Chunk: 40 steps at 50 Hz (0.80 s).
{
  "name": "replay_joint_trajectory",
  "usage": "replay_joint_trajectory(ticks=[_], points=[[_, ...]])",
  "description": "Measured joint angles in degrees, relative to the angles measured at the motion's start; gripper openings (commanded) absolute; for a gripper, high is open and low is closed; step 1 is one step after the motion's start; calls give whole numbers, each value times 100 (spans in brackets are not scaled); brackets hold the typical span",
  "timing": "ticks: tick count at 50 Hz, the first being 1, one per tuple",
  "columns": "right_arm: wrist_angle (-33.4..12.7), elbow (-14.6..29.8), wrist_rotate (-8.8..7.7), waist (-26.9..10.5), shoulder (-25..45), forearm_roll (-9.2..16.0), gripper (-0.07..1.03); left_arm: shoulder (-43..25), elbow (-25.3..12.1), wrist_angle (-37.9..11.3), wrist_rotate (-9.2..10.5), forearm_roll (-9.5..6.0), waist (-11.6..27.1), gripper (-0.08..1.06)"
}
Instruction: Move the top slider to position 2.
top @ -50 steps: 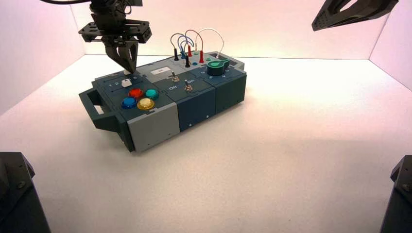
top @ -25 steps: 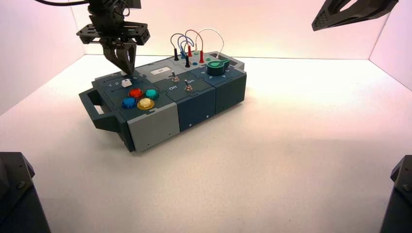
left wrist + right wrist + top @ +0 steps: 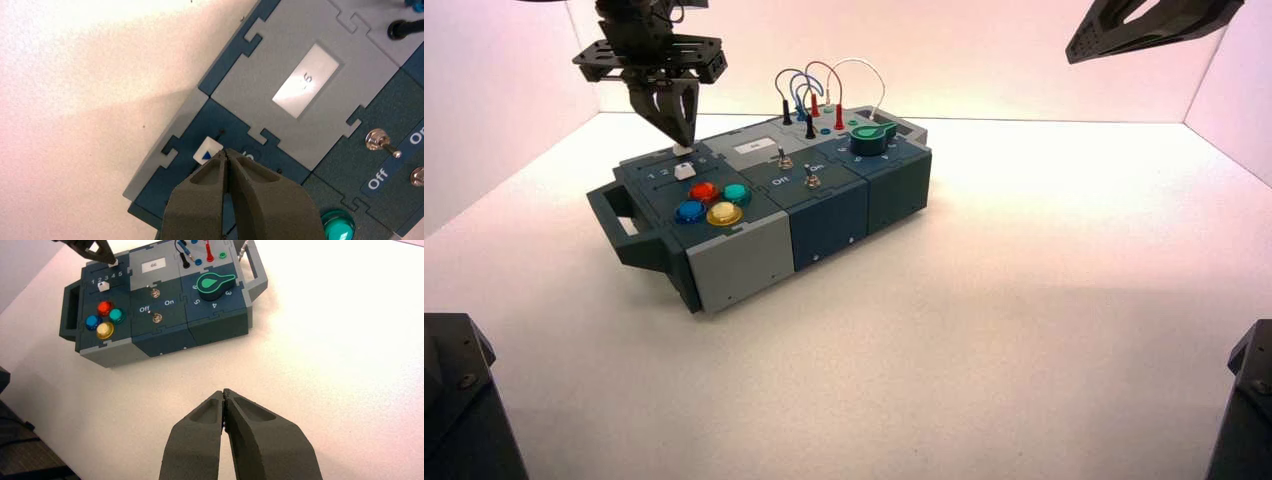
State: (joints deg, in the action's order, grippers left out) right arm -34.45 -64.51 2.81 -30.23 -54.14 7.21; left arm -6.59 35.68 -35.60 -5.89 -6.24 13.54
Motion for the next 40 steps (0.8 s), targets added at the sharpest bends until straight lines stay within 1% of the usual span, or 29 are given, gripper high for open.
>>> replay_joint_trajectory(ticks=[24, 40], points=[[0, 0, 0, 0, -44, 9, -2, 0, 53, -9, 9, 18, -35, -3], [0, 0, 0, 0, -44, 9, -2, 0, 44, -9, -26, 9, 0, -3]])
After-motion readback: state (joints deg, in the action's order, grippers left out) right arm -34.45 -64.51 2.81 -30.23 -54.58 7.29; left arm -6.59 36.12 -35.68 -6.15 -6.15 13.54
